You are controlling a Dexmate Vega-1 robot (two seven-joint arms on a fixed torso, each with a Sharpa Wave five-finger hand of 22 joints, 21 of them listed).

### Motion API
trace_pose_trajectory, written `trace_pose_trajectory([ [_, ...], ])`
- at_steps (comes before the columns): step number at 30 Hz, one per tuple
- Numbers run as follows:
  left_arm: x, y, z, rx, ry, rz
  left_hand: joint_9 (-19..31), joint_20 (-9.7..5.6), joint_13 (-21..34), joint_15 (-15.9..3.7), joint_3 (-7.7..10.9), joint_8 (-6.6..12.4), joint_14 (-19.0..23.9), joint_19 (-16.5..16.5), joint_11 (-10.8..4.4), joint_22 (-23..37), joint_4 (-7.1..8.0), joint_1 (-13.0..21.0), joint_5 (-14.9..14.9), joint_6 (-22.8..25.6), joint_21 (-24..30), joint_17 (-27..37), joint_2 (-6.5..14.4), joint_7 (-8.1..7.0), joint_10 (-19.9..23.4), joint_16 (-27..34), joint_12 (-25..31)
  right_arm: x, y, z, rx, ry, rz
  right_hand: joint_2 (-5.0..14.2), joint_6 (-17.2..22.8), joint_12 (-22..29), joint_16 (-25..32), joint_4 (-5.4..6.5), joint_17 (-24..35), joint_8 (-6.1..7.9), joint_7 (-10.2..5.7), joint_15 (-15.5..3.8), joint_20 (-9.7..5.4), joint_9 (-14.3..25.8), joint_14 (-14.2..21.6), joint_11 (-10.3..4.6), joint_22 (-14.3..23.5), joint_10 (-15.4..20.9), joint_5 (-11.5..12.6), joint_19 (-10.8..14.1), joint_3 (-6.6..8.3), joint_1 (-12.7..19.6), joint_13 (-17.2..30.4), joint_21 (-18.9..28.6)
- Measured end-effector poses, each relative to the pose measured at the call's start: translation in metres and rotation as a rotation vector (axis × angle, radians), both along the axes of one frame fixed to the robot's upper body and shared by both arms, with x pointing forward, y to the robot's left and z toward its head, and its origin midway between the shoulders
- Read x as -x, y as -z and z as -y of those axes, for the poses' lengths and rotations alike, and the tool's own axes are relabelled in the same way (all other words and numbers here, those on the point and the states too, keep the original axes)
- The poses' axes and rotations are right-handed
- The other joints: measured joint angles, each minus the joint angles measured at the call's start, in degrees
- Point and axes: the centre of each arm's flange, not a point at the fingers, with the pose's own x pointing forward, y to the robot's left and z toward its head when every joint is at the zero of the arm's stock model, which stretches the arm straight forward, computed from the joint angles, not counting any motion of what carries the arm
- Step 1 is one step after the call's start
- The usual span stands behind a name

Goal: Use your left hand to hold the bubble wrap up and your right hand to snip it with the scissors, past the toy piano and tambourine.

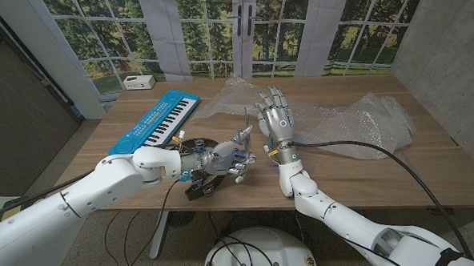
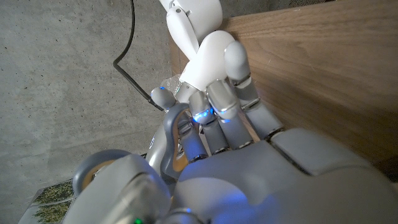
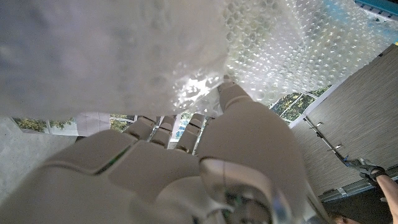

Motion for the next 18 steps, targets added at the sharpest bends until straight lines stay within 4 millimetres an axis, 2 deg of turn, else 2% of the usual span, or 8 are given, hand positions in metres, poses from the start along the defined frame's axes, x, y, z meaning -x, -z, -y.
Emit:
trace_pose_trajectory([
  [18, -0.0025, 0.0013, -0.0026, -0.001, -0.016, -0.009, 0.0, 0.0, 0.0, 0.0, 0.0, 0.56, 0.0, 0.0, -0.13, -0.1, 0.0, 0.2, 0.0, 0.0, 0.0, 0.0, 0.2, 0.01, -0.1, 0.0, 0.0, 0.0084, -0.0011, -0.0028, 0.004, -0.02, 0.013, 0.0, 0.0, 0.0, 0.4, 0.0, 0.3, 0.0, 0.0, 0.0, 0.0, -0.3, 0.0, -0.01, 0.0, 0.0, 0.0, 0.0, 0.0, 0.0, 0.0, 0.0],
])
